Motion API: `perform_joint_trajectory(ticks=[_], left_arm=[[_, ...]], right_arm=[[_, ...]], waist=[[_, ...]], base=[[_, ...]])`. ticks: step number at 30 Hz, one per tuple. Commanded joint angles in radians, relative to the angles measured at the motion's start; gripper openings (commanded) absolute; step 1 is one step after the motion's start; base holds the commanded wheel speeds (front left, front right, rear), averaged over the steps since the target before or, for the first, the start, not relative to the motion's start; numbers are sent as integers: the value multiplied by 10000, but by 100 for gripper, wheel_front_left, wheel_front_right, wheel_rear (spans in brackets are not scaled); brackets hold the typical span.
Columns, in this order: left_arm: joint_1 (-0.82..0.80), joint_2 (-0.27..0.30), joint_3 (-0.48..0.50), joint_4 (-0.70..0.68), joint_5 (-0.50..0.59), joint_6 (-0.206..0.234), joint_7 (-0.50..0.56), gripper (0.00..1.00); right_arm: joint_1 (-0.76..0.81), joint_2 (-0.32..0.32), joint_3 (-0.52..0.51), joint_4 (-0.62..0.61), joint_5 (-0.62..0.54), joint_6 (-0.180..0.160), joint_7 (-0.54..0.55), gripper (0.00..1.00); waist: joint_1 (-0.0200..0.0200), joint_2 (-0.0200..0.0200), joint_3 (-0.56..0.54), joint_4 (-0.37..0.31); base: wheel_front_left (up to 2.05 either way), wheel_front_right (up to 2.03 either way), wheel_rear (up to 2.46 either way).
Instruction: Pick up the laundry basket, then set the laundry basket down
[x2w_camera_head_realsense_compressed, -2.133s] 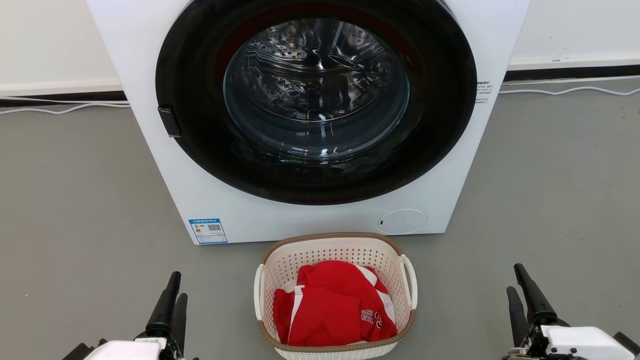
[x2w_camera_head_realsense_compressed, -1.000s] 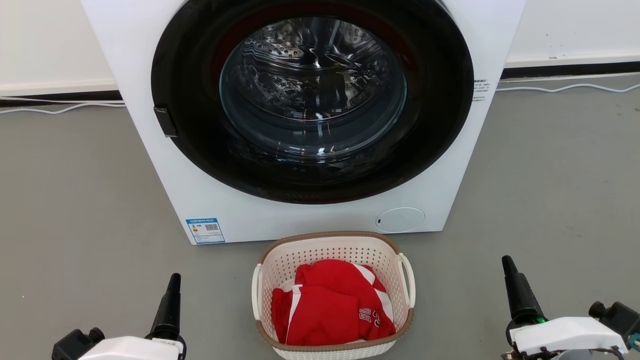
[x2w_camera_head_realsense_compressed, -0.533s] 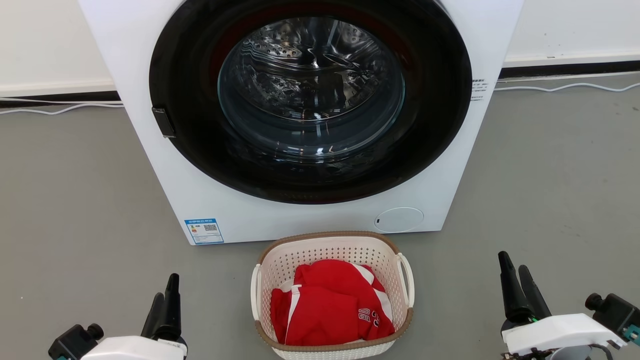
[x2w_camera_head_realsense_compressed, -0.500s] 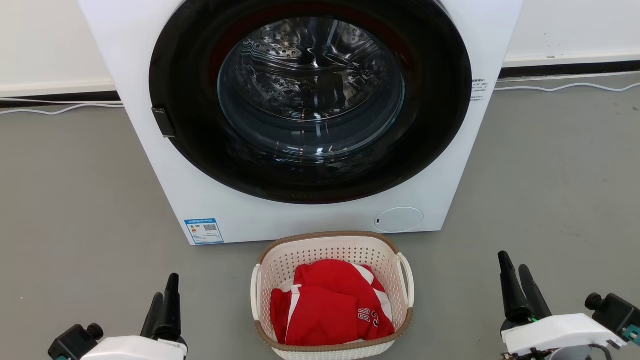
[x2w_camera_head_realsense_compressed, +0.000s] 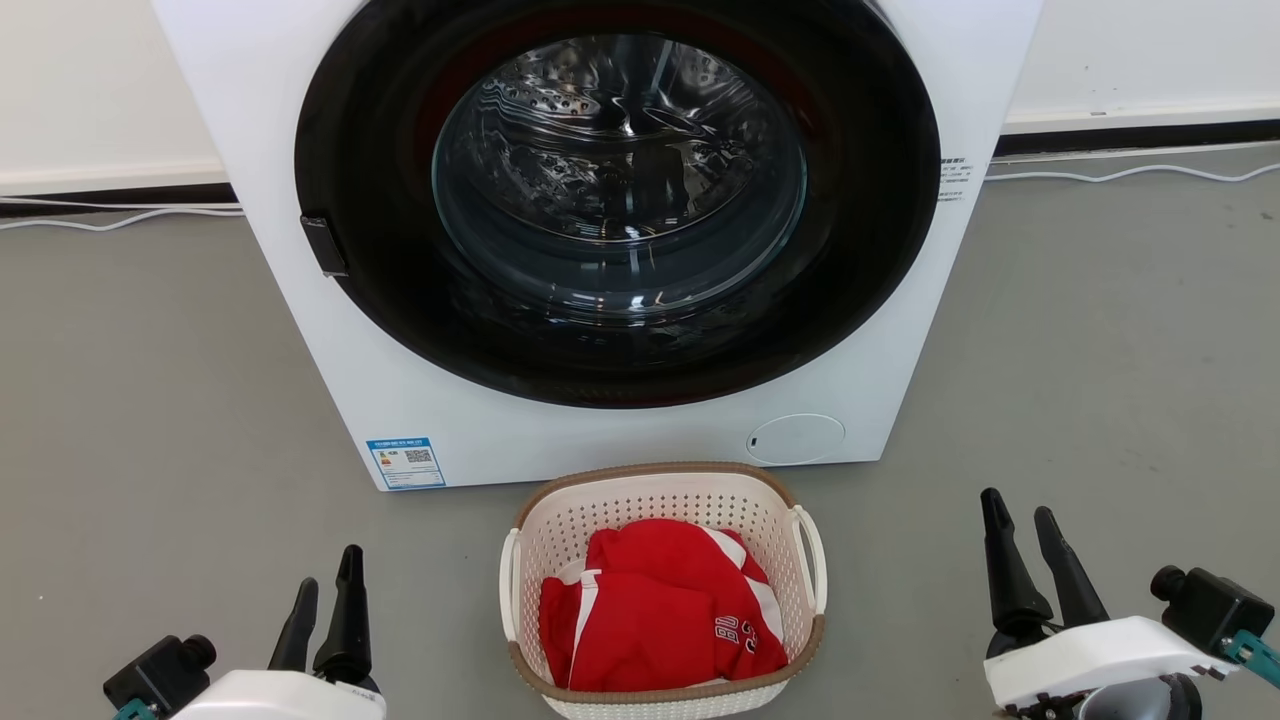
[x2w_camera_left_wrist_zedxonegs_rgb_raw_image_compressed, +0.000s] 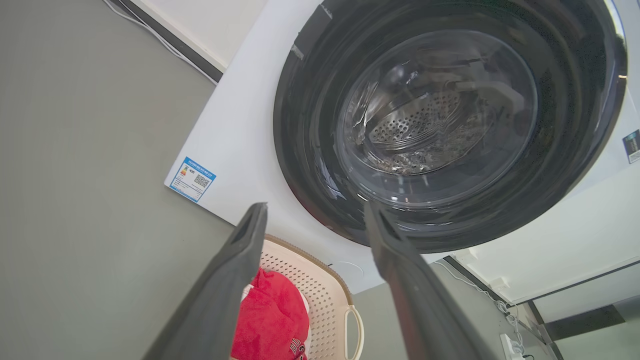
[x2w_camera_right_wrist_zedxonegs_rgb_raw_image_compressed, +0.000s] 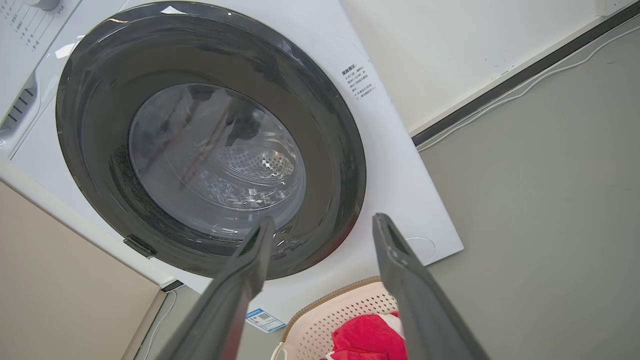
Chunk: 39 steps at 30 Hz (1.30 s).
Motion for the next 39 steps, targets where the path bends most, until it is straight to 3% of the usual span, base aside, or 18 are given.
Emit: perform_joint_trajectory(ticks=[1, 39], left_arm=[[-218, 109, 195, -307, 381, -46, -119, 100], [-58, 161, 536, -329, 4975, -69, -1205, 100]], right_arm=[[-413, -140, 141, -217, -379, 47, -173, 100], [-512, -127, 294, 644, -5035, 70, -1251, 100]], waist=[[0, 0, 7, -1], [0, 0, 83, -262]], base=[[0, 0, 0], [0, 0, 0]])
